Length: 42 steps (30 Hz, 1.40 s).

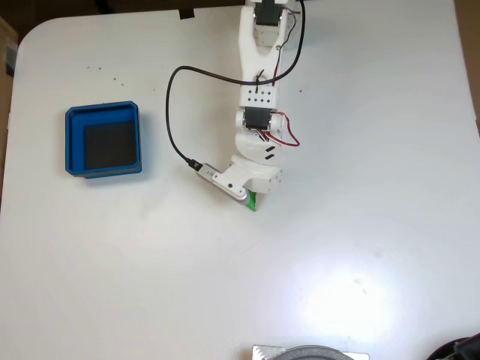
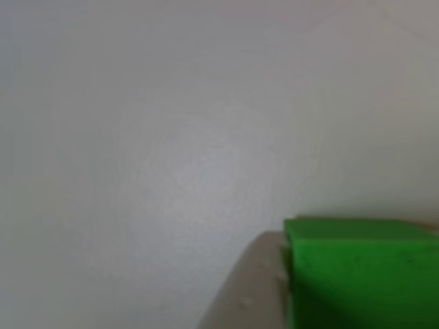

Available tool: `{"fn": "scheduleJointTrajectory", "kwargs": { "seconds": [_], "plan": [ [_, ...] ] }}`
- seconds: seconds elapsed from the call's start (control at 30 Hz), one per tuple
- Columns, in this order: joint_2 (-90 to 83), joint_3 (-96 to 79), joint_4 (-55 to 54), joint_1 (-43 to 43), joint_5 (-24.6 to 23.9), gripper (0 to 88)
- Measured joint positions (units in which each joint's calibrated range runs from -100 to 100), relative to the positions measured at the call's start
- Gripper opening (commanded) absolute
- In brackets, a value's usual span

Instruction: Pick up green cube and drop it in the blue box

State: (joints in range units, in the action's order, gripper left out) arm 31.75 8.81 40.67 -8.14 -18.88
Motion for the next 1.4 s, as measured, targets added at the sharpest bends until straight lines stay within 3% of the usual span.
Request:
{"fn": "scheduleJointTrajectory", "kwargs": {
  "seconds": [0.63,1.07,1.4],
  "plan": [
    [-3.4,0.0,0.0,-2.5,0.0,1.4],
    [-19.9,0.0,10.6,-3.8,0.0,1.4],
    [-27.8,0.0,11.9,-3.8,0.1,1.5]
  ]
}}
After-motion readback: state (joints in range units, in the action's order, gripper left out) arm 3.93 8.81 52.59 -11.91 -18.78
